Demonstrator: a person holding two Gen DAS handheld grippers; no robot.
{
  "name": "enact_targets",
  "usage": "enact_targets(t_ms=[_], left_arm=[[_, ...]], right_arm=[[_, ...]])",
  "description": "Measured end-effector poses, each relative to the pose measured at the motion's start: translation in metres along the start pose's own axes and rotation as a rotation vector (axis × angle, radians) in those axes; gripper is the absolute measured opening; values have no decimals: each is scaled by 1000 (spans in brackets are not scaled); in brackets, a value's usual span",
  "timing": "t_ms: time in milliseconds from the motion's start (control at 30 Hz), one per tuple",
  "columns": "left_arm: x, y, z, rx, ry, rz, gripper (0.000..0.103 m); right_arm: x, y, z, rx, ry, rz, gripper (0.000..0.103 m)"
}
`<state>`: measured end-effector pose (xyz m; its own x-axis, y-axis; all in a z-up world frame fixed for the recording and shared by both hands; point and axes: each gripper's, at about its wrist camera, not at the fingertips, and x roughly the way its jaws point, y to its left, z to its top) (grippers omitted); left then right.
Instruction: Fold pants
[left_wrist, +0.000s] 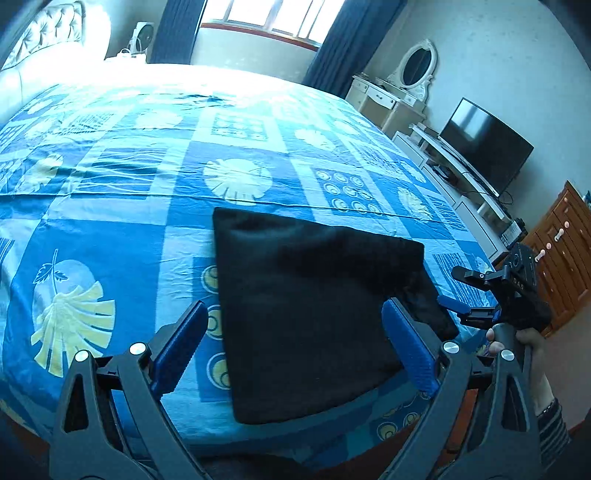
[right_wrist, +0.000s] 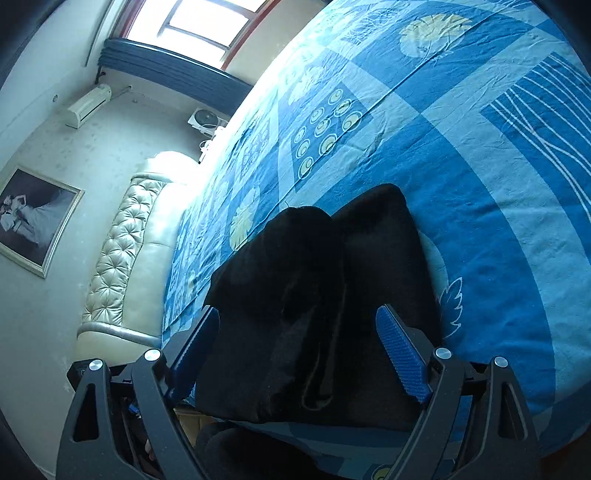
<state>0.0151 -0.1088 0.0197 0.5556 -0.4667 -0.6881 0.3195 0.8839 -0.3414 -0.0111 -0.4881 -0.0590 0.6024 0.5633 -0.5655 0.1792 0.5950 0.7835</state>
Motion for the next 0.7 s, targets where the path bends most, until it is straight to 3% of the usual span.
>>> enact_targets(t_ms=[100, 200, 233, 333, 367, 433, 500, 700], left_arm=[[-9, 32, -5, -30, -7, 33, 95], [-11, 53, -14, -67, -2, 47, 95], [-9, 58, -16, -85, 7, 40, 95], [-1, 65, -25, -122, 40, 9, 95], [1, 65, -28, -127, 48, 4, 95], [6, 62, -32, -126, 58, -6, 95], [8, 59, -34, -119, 62, -15, 95], [4, 53, -32, -110, 58, -35, 95]], right_arm=[[21, -3, 3, 18, 58, 22, 87], [26, -3, 1, 15, 60, -2, 85], [26, -1, 0, 4, 60, -24, 79], [25, 4, -4, -58, 76, -160, 40], [25, 5, -4, -66, 83, -170, 27], [27, 9, -6, -74, 108, -170, 14], [26, 23, -7, -129, 105, -210, 12], [-14, 49, 2, -201, 2, -207, 4]])
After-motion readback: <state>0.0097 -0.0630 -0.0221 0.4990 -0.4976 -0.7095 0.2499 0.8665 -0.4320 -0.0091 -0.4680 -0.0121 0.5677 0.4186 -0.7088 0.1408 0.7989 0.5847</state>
